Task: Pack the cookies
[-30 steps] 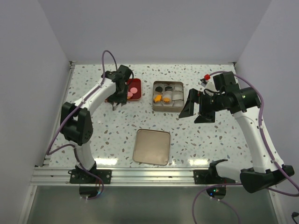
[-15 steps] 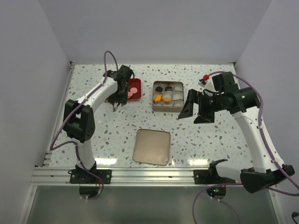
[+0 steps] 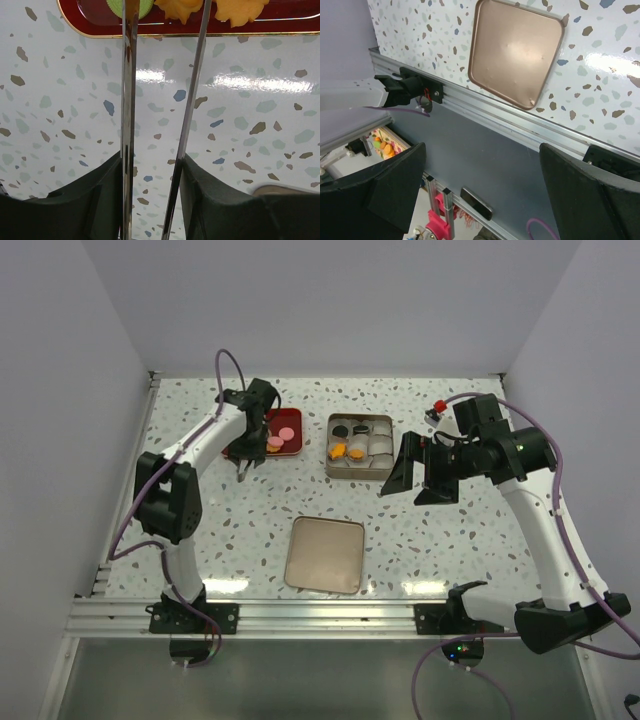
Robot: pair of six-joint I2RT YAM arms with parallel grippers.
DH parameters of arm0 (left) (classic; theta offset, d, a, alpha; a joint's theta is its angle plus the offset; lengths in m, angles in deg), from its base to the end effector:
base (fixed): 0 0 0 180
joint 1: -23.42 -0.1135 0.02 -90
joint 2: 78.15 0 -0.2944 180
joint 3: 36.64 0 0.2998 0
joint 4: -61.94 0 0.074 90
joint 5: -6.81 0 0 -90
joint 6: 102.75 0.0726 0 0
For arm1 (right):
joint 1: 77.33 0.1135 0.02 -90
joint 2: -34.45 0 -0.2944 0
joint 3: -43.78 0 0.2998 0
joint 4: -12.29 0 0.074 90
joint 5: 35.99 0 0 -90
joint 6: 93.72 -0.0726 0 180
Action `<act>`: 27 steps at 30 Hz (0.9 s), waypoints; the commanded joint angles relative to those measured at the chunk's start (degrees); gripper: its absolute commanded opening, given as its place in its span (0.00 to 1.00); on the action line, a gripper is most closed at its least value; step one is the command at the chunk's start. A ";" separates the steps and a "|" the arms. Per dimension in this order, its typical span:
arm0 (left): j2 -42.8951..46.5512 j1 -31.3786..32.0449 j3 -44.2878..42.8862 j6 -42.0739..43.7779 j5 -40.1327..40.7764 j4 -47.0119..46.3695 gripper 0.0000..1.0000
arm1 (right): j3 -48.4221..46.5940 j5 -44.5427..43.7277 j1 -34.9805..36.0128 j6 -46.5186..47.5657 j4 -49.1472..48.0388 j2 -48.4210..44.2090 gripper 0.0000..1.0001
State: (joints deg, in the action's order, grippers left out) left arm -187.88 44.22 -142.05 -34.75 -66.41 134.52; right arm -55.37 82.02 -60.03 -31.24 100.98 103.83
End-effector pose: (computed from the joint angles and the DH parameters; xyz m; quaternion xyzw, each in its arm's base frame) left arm 0.4289 -0.1405 0.2283 -0.0269 0.9826 0.0938 0.1580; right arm 0.2265 0.1063 0.4196 0.0187 0.9369 0.3147 0.1514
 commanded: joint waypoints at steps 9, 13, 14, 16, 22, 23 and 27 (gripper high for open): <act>-0.04 -0.67 0.79 -0.24 -3.41 -0.65 0.43 | -0.01 0.20 0.37 0.99 -0.06 0.40 0.99; -0.31 -0.67 0.61 -0.24 -3.33 -0.48 0.49 | -0.01 0.12 0.28 0.99 -0.15 0.31 0.99; -0.31 -0.67 0.44 -0.32 -3.15 -0.39 0.50 | -0.10 0.12 0.37 0.99 -0.15 0.23 0.99; -0.40 -0.67 0.35 -0.33 -3.07 -0.22 0.51 | -0.10 0.12 0.28 1.07 -0.06 0.23 0.99; -1.01 -0.67 -2.02 -0.24 -1.84 1.01 0.52 | -0.19 0.12 0.28 0.99 0.02 0.22 0.99; -1.10 -0.67 -2.29 -0.32 -1.57 1.19 0.53 | -0.19 0.12 0.28 0.99 0.02 0.22 0.99; -2.32 -0.76 -3.34 -0.06 -1.83 1.72 0.52 | -0.19 0.12 0.37 0.99 -0.06 0.31 0.99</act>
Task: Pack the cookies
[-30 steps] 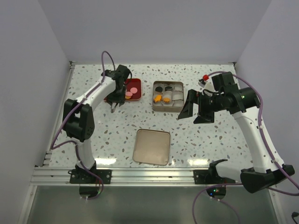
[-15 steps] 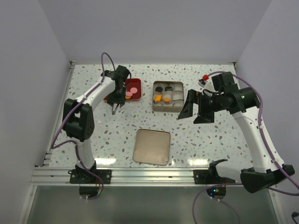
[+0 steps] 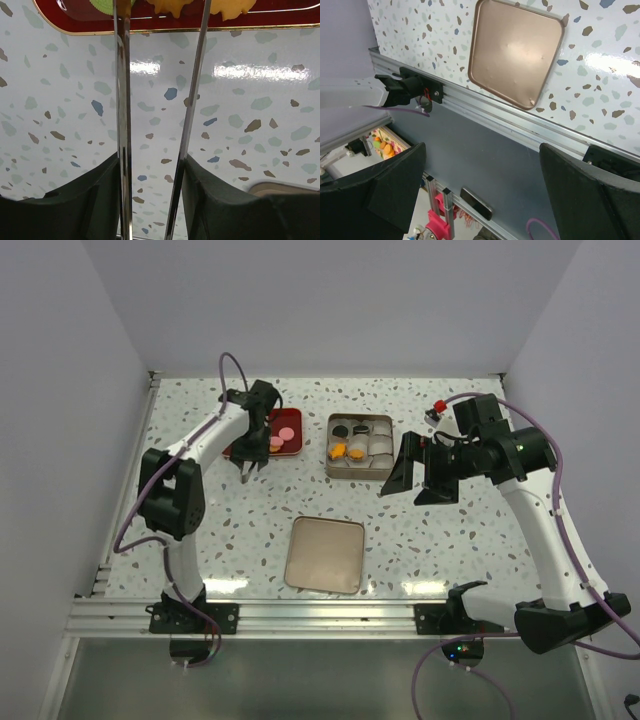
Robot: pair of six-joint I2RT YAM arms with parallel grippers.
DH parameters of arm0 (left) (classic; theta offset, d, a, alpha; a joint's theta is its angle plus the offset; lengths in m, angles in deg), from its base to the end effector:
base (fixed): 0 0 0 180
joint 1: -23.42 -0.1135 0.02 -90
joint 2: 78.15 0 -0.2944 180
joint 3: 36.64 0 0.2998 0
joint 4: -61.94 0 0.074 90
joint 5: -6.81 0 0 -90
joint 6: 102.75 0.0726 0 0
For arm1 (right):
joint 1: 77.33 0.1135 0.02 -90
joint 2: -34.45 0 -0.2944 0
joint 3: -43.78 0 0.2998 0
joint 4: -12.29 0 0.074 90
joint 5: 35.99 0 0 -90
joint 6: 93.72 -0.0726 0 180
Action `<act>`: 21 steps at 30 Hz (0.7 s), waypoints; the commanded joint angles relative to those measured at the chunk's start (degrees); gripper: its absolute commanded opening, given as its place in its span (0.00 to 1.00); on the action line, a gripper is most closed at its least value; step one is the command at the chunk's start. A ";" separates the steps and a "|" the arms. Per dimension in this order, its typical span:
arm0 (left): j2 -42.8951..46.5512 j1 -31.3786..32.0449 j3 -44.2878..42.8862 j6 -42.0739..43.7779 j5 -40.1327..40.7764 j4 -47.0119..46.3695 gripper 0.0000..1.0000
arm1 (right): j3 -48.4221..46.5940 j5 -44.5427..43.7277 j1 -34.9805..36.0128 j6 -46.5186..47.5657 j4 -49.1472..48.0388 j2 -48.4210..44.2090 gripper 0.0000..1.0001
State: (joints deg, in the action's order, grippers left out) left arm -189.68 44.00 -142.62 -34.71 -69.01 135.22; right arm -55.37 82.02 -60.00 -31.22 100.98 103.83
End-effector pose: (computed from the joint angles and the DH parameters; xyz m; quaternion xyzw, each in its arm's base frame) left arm 0.4317 -0.1431 0.2167 -0.0239 0.9874 0.0794 0.1346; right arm 0.2264 0.1064 0.4196 0.0183 0.9369 0.3147 0.1514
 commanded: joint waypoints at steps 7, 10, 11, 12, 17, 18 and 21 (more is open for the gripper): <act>-1.33 -0.54 -3.38 0.42 -0.55 0.49 0.36 | -0.10 -0.06 0.34 0.96 -0.06 0.31 0.99; -1.94 -0.54 -5.49 0.51 -0.55 1.28 0.34 | -0.10 0.03 0.26 0.96 -0.06 0.40 0.99; -2.20 -0.54 -6.28 0.68 -0.38 1.54 0.34 | -0.19 0.03 0.26 0.96 -0.15 0.49 0.99; -2.64 -0.54 -7.16 0.69 -0.29 1.98 0.34 | -0.19 0.11 0.34 0.96 -0.15 0.58 0.99; -4.75 -0.54 -14.72 0.95 0.33 4.79 0.34 | -0.28 0.20 0.26 0.96 -0.24 0.58 0.99; -5.02 -0.54 -15.77 1.04 0.33 5.06 0.34 | -0.28 0.20 0.34 0.96 -0.24 0.49 0.99; -6.33 -0.54 -19.82 1.13 0.15 6.47 0.33 | -0.28 0.20 0.34 0.96 -0.24 0.49 0.99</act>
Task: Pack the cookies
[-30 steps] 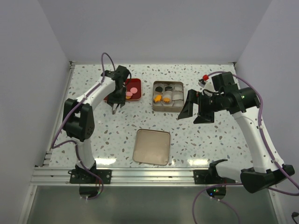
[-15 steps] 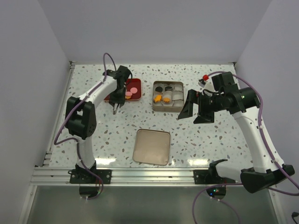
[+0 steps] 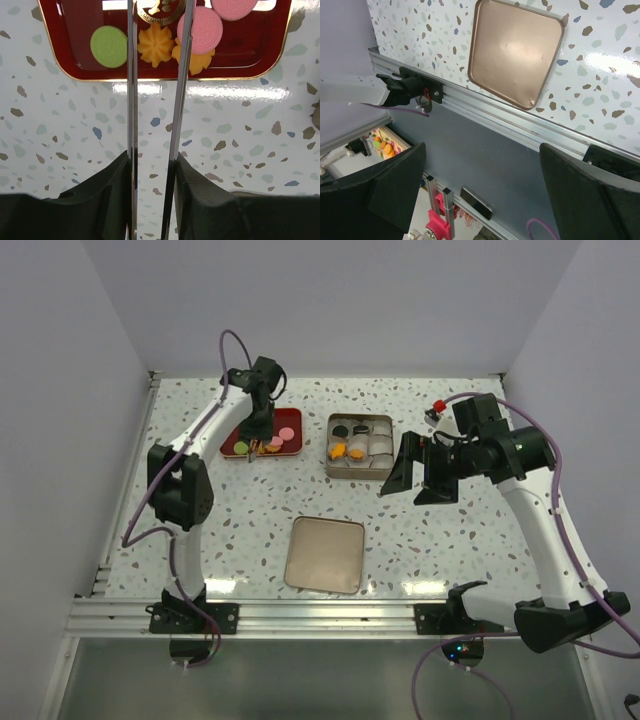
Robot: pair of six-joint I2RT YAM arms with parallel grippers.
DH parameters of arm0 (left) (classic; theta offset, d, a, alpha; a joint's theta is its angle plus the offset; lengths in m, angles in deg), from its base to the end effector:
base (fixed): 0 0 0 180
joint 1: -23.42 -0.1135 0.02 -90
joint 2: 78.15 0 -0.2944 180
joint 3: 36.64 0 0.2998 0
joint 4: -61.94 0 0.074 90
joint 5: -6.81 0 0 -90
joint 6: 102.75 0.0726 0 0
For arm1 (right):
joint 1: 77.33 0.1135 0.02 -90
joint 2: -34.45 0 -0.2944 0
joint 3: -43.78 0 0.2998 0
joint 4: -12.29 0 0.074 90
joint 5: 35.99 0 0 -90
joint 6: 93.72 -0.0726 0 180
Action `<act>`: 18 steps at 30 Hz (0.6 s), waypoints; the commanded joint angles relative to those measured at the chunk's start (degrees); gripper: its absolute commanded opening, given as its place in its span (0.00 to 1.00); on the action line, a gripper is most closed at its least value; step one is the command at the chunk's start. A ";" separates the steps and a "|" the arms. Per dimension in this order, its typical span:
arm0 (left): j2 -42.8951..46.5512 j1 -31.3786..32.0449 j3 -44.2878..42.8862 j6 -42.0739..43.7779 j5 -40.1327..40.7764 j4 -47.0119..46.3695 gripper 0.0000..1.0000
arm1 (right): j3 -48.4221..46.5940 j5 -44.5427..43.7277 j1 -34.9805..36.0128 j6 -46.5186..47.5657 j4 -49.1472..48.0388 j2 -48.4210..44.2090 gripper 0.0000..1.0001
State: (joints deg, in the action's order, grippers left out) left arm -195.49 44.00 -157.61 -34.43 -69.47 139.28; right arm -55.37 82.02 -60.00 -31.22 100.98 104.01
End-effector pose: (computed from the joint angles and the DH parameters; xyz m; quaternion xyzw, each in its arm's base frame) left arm 0.4694 -0.1579 0.2553 -0.0264 0.9826 0.0596 0.1738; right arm 0.2274 0.1067 0.4189 0.0187 0.9372 0.3142 0.1500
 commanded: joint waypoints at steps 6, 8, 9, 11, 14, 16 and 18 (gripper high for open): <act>-0.52 -0.01 -10.36 -0.21 -3.86 1.88 0.29 | -0.19 0.20 0.26 0.88 -0.33 0.31 0.99; -0.43 1.30 -13.17 -0.48 -5.45 0.82 0.29 | -0.19 0.20 0.34 0.88 -0.33 0.31 0.99; -0.61 1.92 -15.27 -0.39 -5.98 0.21 0.29 | -0.19 0.20 0.26 0.88 -0.33 0.31 0.99; -1.22 4.19 -17.30 -0.04 -7.64 -0.67 0.29 | -0.19 0.12 0.26 0.88 -0.24 0.31 0.99; -2.10 7.62 -19.33 0.14 -9.67 -3.39 0.30 | -0.01 0.03 0.26 0.96 -0.15 0.23 0.99; -2.72 9.56 -19.33 -0.56 -12.38 -6.11 0.31 | -0.01 -0.06 0.26 0.88 -0.06 0.14 0.99; -3.16 10.36 -18.29 -2.22 -14.32 -9.35 0.31 | -0.10 -0.32 0.26 0.88 0.02 0.14 0.99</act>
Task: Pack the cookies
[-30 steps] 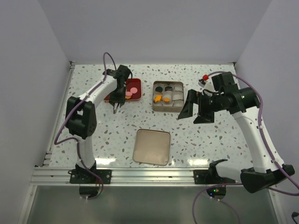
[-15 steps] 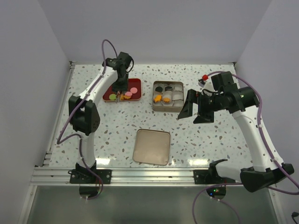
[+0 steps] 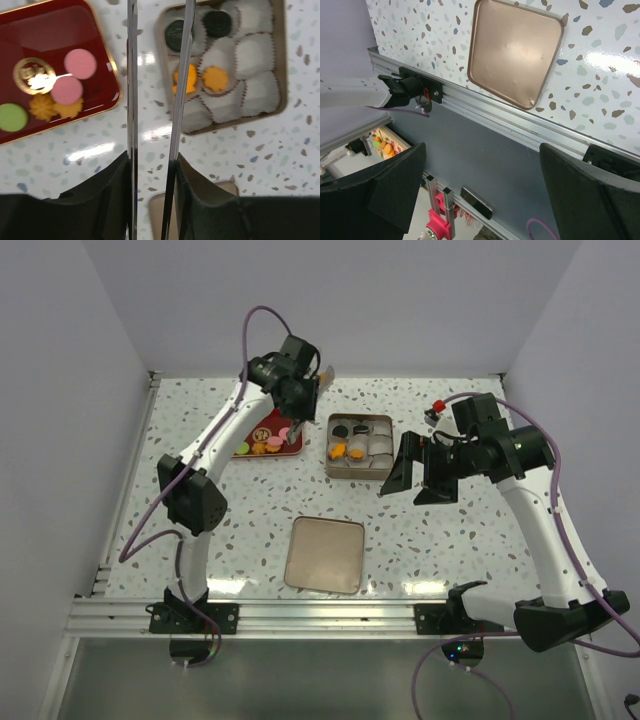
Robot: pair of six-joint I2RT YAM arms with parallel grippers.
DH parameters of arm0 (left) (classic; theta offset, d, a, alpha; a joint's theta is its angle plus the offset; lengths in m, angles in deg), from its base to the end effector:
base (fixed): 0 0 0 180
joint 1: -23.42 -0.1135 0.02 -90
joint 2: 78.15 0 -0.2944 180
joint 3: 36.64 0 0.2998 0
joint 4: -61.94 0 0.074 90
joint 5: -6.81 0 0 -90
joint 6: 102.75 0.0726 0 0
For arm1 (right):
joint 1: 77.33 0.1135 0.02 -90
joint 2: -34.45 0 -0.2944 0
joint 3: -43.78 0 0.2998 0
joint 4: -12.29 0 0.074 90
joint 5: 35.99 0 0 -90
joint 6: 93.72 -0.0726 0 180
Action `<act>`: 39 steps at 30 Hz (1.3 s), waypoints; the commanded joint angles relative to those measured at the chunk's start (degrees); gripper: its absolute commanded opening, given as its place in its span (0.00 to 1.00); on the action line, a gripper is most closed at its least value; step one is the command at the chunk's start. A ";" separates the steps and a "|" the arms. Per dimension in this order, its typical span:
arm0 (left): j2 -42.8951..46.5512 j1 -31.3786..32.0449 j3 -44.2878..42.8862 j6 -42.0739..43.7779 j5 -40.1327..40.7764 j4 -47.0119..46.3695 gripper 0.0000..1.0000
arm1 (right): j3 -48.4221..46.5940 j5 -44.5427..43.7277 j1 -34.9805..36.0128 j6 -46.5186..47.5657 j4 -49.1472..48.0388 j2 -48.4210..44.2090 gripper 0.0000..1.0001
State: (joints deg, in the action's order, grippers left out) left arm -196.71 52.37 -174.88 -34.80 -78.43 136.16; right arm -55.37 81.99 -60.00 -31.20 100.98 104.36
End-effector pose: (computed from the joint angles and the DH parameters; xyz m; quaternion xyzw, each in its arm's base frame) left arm 0.4649 -0.2503 0.3538 0.0446 0.9507 -0.0953 0.2917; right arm 0.2292 0.1072 0.4175 0.0194 0.9380 0.3130 0.1475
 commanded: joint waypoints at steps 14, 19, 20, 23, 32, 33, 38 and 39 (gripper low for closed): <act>-8.35 5.94 1.89 -11.09 -19.96 -25.23 0.31 | -0.45 -0.83 0.26 1.21 0.46 -0.39 0.99; -11.33 6.64 0.92 -12.50 -21.28 -26.38 0.31 | -0.63 -1.00 0.34 1.38 0.55 -0.30 0.99; -11.51 6.82 0.92 -12.50 -21.28 -26.46 0.31 | -0.72 -1.01 0.26 1.38 0.64 -0.21 0.99; -12.04 7.26 2.06 -12.50 -21.02 -26.64 0.31 | -0.81 -1.27 0.43 1.47 0.64 -0.13 0.99; -11.95 8.05 5.49 -11.97 -18.56 -26.47 0.33 | -0.63 -1.27 0.43 1.64 0.55 -0.21 0.99; -11.87 8.05 5.93 -11.54 -18.20 -26.03 0.33 | -0.63 -1.27 0.52 1.65 0.55 -0.13 0.99; -11.16 8.32 8.13 -11.09 -16.97 -25.94 0.34 | -0.63 -1.44 0.70 1.56 0.46 -0.04 0.99; -11.25 8.40 8.30 -11.01 -16.80 -25.94 0.35 | -0.72 -1.36 0.70 1.56 0.46 -0.04 0.99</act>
State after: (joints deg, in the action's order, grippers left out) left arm -209.50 60.37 -167.36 -46.16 -96.84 111.68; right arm -55.37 81.51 -59.70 -30.74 100.98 104.36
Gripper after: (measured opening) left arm 0.400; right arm 0.986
